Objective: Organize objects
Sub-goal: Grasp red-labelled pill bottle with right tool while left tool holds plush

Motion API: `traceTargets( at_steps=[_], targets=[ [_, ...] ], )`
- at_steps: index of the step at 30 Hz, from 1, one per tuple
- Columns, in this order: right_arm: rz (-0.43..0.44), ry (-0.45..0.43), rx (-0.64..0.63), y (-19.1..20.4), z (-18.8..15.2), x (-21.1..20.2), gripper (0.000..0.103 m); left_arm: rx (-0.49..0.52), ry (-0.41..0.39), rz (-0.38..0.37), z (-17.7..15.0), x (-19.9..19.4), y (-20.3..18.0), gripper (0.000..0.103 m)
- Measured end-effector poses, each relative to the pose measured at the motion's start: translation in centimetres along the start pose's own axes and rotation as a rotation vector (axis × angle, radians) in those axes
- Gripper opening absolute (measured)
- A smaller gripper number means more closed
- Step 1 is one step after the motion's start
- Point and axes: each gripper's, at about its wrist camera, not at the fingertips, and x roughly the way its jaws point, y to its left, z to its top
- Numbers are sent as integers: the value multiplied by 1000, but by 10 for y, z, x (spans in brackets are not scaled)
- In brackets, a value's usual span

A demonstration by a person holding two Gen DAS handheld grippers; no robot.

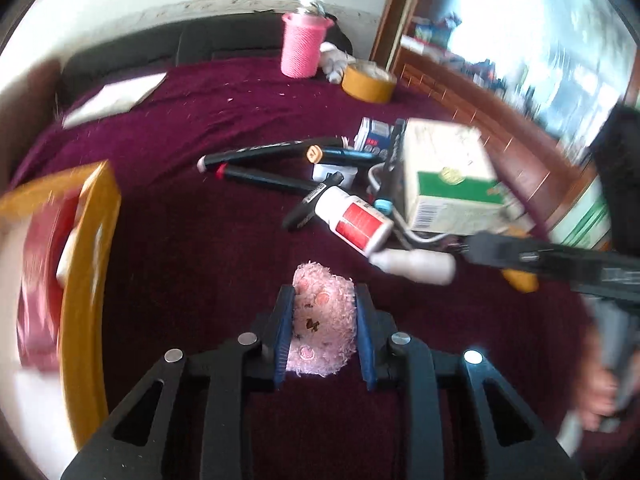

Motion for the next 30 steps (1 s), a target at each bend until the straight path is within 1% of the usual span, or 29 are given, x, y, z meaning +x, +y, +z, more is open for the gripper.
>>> traceTargets(
  at_steps=[1,2,4,6,7,10,15,16,17,18,19,20,21,25,27,29,30],
  targets=[
    [26,11,-8,4,1,2,49,-38,-20,-38,-5,-15,7,24],
    [47,19,-12,8,1,4,49,-60,-42,-59,-9,-28,11,24],
    [69,39,-32,23,7,10,49,-96,-80,-81,-15,-49,21,25],
    [54,50,-59,37,12,18,49,-138,-113,-113,-23,-69,33,25],
    [27,66,-90,48,19,26,49,-151,-121,-122,-26,-76,37,25],
    [-35,111,-146,66,33,49,49,-195,-137,-154,-37,-94,53,25],
    [-181,179,-230,77,56,87,49,-195,-175,-133,-43,-111,69,25],
    [-225,201,-242,78,59,96,49,-193,-184,-128,-45,-114,71,25],
    [-242,213,-247,77,61,99,49,-190,-190,-125,-45,-115,74,25],
    [-281,237,-263,78,61,106,46,-189,-196,-121,-46,-117,77,25],
    [-312,246,-273,79,61,109,40,-189,-201,-117,-47,-118,79,25],
    [-347,262,-282,79,59,113,37,-191,-207,-113,-48,-118,82,25],
    [-354,274,-287,78,57,115,33,-192,-211,-112,-49,-118,84,25],
    [-377,290,-274,75,50,120,32,-210,-205,-109,-52,-116,89,25],
    [-370,291,-266,75,46,120,32,-219,-206,-98,-55,-117,90,25],
    [-377,299,-276,76,40,120,32,-226,-210,-91,-58,-122,92,25],
    [-385,289,-287,77,37,118,32,-225,-216,-79,-58,-126,94,25]
  ],
)
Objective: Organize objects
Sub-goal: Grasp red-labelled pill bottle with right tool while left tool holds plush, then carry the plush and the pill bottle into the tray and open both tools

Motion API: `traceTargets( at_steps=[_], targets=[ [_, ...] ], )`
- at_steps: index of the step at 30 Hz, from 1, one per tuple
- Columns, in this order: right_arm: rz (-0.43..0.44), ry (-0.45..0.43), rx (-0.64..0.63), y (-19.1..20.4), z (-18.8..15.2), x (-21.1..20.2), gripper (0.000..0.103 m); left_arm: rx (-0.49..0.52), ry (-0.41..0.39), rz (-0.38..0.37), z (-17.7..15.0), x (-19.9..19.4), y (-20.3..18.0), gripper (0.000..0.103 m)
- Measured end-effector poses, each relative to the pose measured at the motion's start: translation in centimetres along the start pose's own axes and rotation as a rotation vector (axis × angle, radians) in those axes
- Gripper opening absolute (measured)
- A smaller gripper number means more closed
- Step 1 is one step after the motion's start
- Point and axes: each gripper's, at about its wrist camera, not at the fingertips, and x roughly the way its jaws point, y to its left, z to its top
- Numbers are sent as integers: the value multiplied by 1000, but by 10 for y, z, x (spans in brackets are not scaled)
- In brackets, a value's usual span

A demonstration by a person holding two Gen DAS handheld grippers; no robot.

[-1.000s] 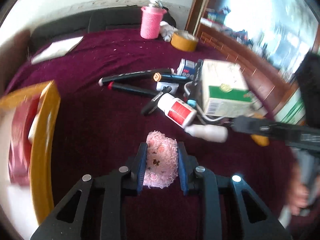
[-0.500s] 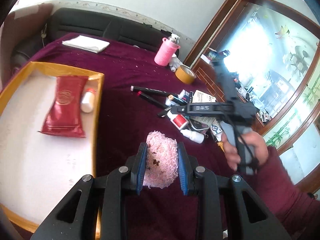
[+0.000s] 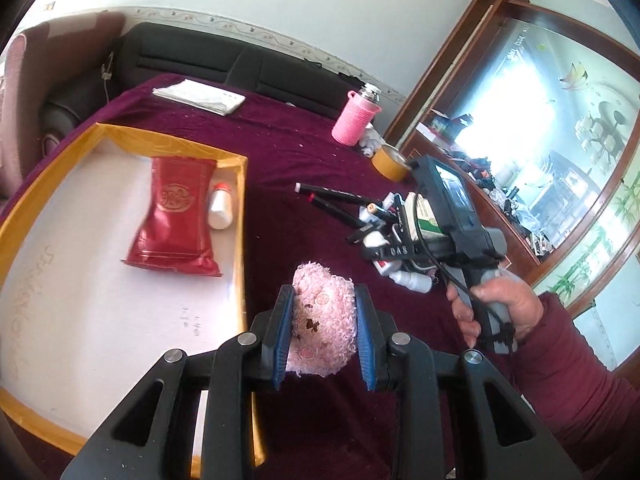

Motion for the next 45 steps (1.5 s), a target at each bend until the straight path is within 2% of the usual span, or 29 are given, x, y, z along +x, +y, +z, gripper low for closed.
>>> traceTargets(
  at_steps=[4,6,7,11,13,17,19,23,25,30,35,36,38,40,42,45],
  targets=[
    [66,-18,43,-9,-13,-13,32,-6,-44,39,9,-22,8,25],
    [142,-36,77,-14,-17,-26,32,-4,-70,62,18,-38,13,25],
    [216,-49,94,-15,-19,-38,32,9,-84,80,25,-48,15,25],
    [402,-66,94,-3,-18,-68,32,67,-93,147,58,-73,24,25],
    [491,-64,82,16,-7,-83,32,76,-88,158,83,-81,33,25],
    [656,-29,106,64,35,-100,32,86,-65,206,125,-75,49,25],
    [690,-12,130,92,57,-98,32,89,-40,226,143,-59,60,25],
    [664,45,136,159,97,-63,32,38,21,284,152,-11,102,25],
    [624,73,147,182,103,-35,32,-32,55,270,145,14,133,25],
    [633,128,175,207,104,17,32,-132,103,275,123,49,189,25],
    [583,101,132,226,109,32,33,-247,89,241,115,64,224,25],
    [561,91,122,230,109,33,33,-261,77,244,113,65,227,29],
    [517,66,94,237,110,32,33,-270,58,234,112,65,228,31],
    [482,30,65,241,111,29,33,-285,53,211,113,63,231,40],
    [465,-3,51,246,122,23,33,-308,48,176,115,61,231,55],
    [455,-43,56,243,125,12,35,-293,56,190,116,58,225,59]
  ],
)
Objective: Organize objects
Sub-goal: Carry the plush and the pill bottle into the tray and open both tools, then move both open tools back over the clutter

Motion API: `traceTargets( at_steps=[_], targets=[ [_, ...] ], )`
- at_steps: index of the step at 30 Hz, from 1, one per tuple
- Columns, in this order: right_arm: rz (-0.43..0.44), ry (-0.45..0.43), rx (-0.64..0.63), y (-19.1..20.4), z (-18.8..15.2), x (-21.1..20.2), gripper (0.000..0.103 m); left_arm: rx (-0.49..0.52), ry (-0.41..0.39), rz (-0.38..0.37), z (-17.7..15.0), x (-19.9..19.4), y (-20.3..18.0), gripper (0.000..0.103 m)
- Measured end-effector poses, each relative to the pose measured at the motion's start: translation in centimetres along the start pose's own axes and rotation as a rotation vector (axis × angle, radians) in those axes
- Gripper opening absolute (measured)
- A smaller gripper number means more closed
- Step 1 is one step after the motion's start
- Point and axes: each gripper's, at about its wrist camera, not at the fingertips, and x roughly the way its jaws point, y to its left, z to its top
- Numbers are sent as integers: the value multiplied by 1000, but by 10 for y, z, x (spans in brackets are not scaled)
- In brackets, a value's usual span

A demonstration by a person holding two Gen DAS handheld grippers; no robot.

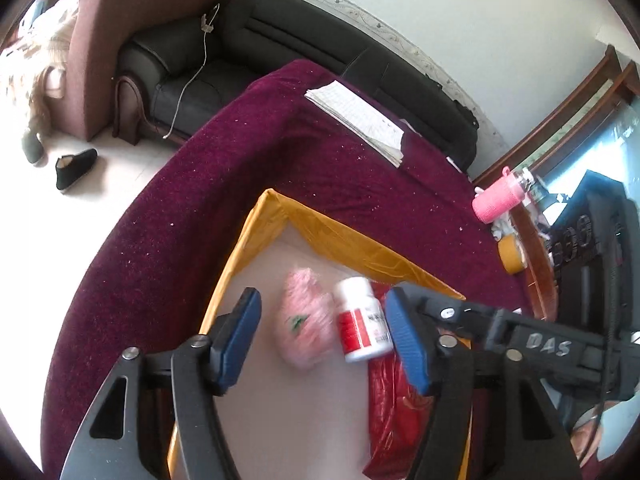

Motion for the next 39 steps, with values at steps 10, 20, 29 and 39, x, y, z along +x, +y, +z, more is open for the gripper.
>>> traceTargets(
  at_steps=[10,20,29,39],
  targets=[
    [-137,-251,-192,-15,-54,-122,37,141,-219,62,-48,-69,-67,73],
    [-265,-586,16,-132,-144,-199,66,121,-338,59,-112,-87,-128,73],
    [-303,-625,51,-163,-178,-219,66,134,-328,30,-148,-92,-191,73],
    [-368,-697,51,-195,-208,-262,66,224,-260,14,-172,-81,-235,73]
  ],
)
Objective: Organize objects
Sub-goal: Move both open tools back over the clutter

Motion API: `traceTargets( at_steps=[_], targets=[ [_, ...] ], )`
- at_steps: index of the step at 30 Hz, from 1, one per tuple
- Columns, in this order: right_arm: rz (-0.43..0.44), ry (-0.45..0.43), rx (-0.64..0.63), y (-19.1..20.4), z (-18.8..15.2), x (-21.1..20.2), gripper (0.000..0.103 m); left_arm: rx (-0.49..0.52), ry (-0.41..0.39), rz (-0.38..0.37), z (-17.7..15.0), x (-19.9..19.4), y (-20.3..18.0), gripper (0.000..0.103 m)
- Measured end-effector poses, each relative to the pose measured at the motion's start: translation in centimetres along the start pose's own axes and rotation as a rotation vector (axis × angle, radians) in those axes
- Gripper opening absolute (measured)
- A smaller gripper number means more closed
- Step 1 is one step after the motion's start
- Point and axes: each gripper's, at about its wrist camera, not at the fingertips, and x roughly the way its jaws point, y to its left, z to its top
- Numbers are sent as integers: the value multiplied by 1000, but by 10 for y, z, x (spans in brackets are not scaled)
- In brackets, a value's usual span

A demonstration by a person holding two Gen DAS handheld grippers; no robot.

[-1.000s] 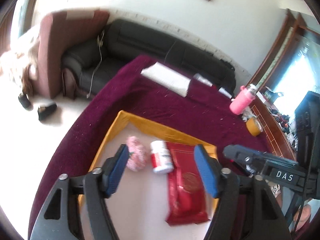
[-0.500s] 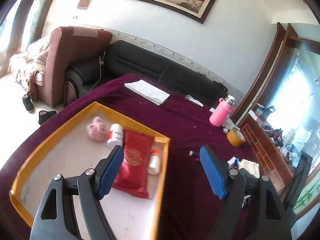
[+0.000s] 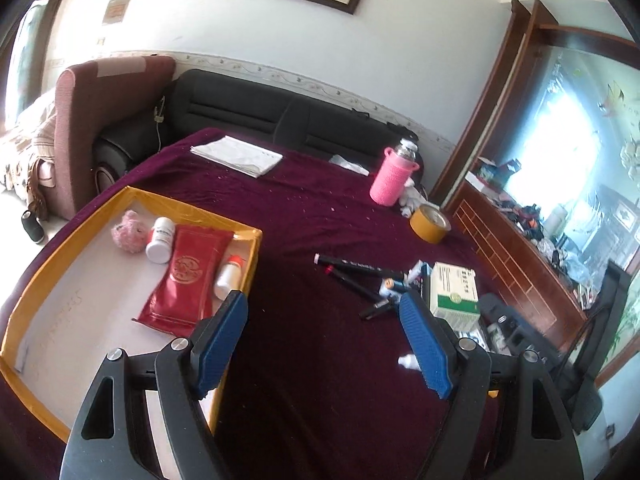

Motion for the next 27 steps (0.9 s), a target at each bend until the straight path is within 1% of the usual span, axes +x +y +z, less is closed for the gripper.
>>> traceTargets(
  at_steps=[5,7,12,16,18,22,27],
  targets=[
    [-65,-26,44,-37,7,-11,66,-20,69,-23,-10,15,-5,73],
    [-73,-29,67,-48,8,-14,66,-31,90,-31,-14,19,-5,73],
    [-79,-30,61,-56,11,-15,66,-25,112,-22,-18,28,-4,73],
    [-121,-36,66,-67,16,-8,66,-28,142,-24,-20,36,-3,73],
    [-127,-39,82,-74,21,-5,66,-24,156,-19,-21,40,-4,73],
    [-114,-47,113,-85,34,3,66,-20,174,0,-24,47,-5,73],
    [-112,-70,90,-88,42,15,66,-4,203,32,-25,59,-9,73]
  ],
)
